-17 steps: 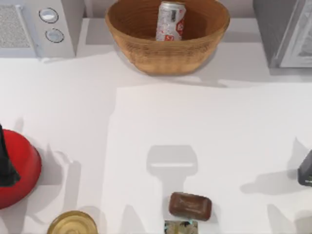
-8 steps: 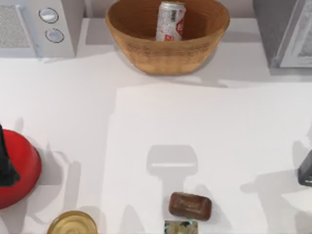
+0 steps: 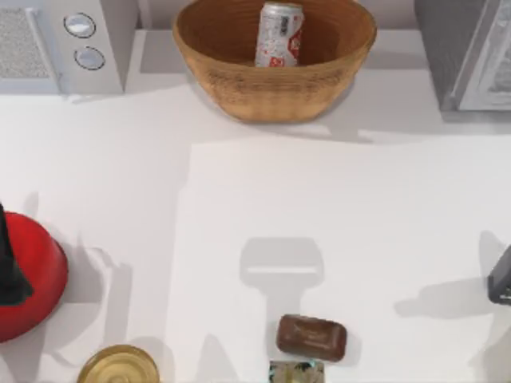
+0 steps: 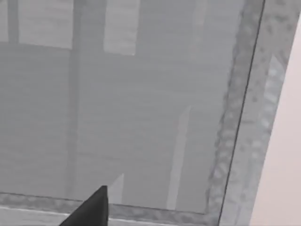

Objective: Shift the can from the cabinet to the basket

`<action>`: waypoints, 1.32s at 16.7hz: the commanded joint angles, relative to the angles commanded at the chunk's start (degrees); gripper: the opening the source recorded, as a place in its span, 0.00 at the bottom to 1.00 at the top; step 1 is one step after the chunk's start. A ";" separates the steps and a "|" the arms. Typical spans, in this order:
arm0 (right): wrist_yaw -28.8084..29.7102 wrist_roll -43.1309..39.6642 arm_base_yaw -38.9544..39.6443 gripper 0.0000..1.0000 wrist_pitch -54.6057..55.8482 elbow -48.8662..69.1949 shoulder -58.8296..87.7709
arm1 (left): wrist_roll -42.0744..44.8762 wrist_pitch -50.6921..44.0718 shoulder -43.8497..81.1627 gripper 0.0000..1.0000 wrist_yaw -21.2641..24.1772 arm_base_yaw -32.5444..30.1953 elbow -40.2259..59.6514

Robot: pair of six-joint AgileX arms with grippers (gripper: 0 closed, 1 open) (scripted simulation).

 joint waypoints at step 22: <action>-6.52 2.88 -8.50 1.00 -35.51 37.01 -0.73 | 0.00 0.00 0.00 1.00 0.00 0.00 0.00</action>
